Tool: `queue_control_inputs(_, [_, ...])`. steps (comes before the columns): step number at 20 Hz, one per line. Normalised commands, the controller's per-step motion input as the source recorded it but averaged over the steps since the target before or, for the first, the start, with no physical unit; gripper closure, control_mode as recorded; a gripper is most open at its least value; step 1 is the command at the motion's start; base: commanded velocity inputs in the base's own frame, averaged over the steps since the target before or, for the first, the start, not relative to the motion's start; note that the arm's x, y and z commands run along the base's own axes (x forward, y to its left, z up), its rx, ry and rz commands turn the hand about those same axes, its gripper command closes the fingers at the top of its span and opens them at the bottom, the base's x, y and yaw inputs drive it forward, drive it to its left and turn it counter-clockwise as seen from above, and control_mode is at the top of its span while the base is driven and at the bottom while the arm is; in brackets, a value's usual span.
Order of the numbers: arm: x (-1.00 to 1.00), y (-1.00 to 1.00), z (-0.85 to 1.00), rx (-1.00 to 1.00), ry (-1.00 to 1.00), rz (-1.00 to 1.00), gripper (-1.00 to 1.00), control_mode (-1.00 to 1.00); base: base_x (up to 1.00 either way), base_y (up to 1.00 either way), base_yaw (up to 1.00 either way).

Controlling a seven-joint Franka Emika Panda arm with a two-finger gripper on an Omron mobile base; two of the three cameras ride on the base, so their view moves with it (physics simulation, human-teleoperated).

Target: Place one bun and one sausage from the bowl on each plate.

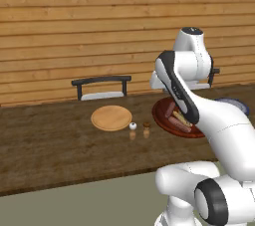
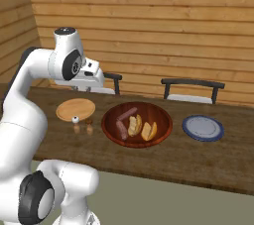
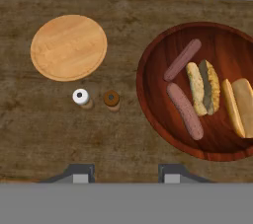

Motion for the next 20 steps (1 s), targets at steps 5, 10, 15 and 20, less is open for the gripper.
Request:
queue_control_inputs(5, [0.00, -0.10, 0.00, 0.00, -0.05, 0.00, -1.00, -1.00, 0.00, 0.00, 0.00])
queue_control_inputs(10, [0.23, -0.69, 0.00, 0.00, 0.00, 0.00, -1.00, -1.00, 0.00, 0.00, 0.00])
queue_control_inputs(15, [0.18, -0.61, -0.12, 0.00, 0.00, 0.00, -1.00, -1.00, 0.00, 0.00, 0.00])
queue_control_inputs(20, [0.21, -0.51, -0.18, 0.00, 0.00, 0.00, -1.00, -1.00, 0.00, 0.00, 0.00])
